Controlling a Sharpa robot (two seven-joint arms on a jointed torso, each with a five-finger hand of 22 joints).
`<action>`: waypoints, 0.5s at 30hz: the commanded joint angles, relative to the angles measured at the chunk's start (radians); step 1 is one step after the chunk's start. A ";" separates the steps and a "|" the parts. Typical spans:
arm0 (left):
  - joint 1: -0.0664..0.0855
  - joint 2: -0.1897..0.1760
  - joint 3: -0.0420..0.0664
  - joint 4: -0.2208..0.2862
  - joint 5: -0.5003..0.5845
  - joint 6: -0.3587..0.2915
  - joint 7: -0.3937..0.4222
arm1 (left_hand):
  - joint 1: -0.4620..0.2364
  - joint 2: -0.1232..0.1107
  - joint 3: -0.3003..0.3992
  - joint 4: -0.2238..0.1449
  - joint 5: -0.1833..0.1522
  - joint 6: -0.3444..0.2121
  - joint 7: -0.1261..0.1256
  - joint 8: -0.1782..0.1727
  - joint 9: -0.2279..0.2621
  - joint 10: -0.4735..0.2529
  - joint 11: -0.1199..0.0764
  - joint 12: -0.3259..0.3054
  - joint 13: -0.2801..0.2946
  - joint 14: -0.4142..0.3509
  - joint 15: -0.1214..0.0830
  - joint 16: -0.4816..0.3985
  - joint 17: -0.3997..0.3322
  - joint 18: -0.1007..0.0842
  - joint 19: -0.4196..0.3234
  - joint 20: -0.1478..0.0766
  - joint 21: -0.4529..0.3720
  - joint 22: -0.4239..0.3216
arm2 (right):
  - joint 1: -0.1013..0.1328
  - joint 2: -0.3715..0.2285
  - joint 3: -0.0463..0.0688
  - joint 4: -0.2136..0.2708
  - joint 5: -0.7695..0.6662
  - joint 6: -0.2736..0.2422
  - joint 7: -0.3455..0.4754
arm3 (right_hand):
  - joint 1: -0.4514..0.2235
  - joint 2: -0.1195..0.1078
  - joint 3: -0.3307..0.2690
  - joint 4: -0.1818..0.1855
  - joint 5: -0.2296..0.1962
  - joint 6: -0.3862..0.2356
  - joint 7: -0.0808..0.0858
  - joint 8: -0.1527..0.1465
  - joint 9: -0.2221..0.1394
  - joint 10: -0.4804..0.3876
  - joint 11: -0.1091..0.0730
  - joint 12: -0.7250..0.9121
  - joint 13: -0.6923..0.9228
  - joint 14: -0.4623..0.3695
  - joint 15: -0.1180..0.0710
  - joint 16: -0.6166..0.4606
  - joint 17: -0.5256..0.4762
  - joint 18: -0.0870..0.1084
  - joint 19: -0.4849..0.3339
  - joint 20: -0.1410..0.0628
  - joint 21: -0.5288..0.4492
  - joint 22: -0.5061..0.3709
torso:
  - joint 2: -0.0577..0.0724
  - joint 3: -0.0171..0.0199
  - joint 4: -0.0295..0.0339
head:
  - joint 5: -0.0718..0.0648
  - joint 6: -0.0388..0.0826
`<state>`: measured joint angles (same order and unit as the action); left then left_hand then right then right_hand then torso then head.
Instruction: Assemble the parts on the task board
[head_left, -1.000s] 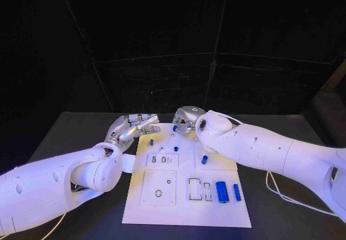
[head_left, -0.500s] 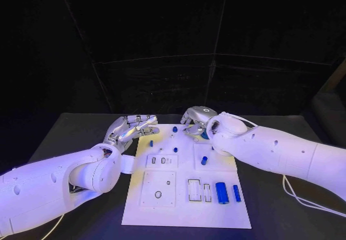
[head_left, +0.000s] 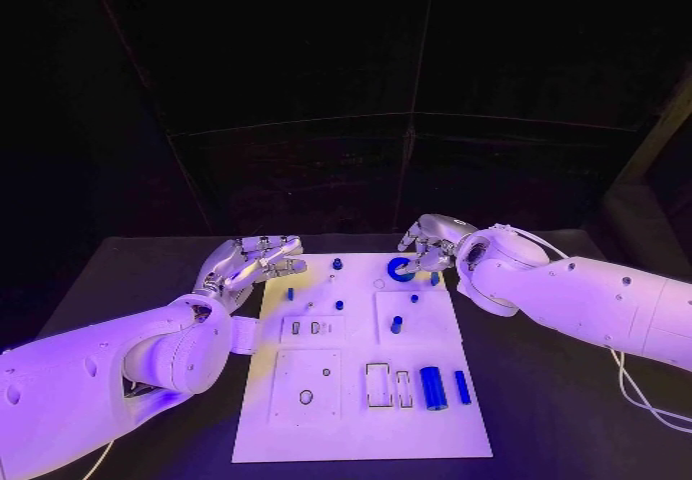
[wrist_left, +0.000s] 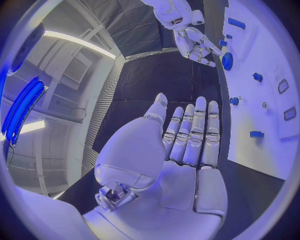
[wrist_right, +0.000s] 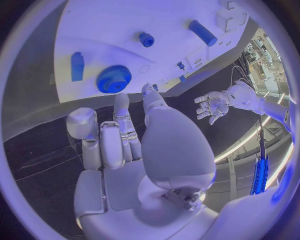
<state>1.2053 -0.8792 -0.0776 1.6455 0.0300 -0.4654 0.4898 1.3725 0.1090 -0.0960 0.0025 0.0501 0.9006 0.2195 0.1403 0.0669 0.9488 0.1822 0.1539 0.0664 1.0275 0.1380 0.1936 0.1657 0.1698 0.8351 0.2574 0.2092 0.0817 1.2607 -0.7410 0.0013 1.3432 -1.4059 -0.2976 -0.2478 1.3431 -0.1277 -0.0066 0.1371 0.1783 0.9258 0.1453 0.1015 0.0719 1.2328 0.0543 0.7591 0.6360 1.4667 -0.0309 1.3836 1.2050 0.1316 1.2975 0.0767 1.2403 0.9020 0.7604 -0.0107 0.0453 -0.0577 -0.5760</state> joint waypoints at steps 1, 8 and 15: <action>0.002 0.004 0.001 -0.003 -0.006 0.013 0.003 | 0.005 -0.003 0.002 -0.005 -0.002 0.006 0.002 -0.005 -0.001 0.005 -0.002 -0.007 -0.001 0.005 0.004 -0.001 0.002 0.014 0.006 0.002 -0.006 -0.001 | 0.003 0.001 0.001 -0.010 0.042 0.054 -0.030 | 0.035 -0.001 -0.015 0.043 0.019 -0.018 0.000 0.008 -0.002 -0.004 0.003 0.133 0.148 0.047 0.009 0.019 0.031 -0.013 0.010 0.003 0.018 0.026 | 0.002 0.0022 0.0023 | -0.003 -0.003; 0.002 0.007 0.001 -0.008 -0.006 0.015 0.001 | 0.005 -0.003 0.002 -0.005 -0.002 0.006 0.002 -0.005 -0.001 0.005 -0.002 -0.007 -0.001 0.005 0.004 -0.001 0.002 0.014 0.006 0.002 -0.006 -0.001 | 0.003 0.016 0.000 -0.046 0.042 0.077 -0.032 | 0.070 0.000 -0.023 0.083 0.045 -0.040 0.008 0.011 -0.003 0.010 0.008 0.248 0.281 0.056 0.014 0.052 0.088 -0.020 0.019 0.010 0.042 0.062 | 0.001 0.0003 0.0037 | -0.003 -0.005; 0.002 0.010 0.001 -0.011 -0.006 0.017 0.000 | 0.005 -0.003 0.002 -0.005 -0.002 0.006 0.002 -0.005 -0.001 0.005 -0.002 -0.007 -0.001 0.005 0.004 -0.001 0.002 0.014 0.006 0.002 -0.006 -0.001 | 0.003 0.038 0.000 -0.071 0.042 0.090 -0.031 | 0.085 0.012 -0.021 0.093 0.055 -0.040 0.008 0.017 -0.002 0.027 0.009 0.299 0.339 0.060 0.015 0.068 0.117 -0.024 0.030 0.012 0.060 0.092 | 0.001 -0.0011 0.0045 | -0.004 -0.009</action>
<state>1.2053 -0.8709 -0.0778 1.6345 0.0299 -0.4623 0.4877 1.3725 0.1090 -0.0961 0.0025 0.0502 0.9006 0.2195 0.1404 0.0670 0.9488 0.1822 0.1503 0.0665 1.0275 0.1380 0.1936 0.1661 0.1698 0.8351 0.2574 0.2092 0.0819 1.2614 -0.7053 0.0010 1.2739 -1.3700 -0.2338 -0.2743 1.4199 -0.1140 -0.0263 0.2246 0.2294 0.8909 0.1523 0.1123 0.0705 1.2544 0.0625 1.0544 0.9712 1.4669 -0.0232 1.4491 1.3083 0.1157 1.3211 0.0854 1.2963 0.9927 0.7616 -0.0112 0.0493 -0.0617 -0.5838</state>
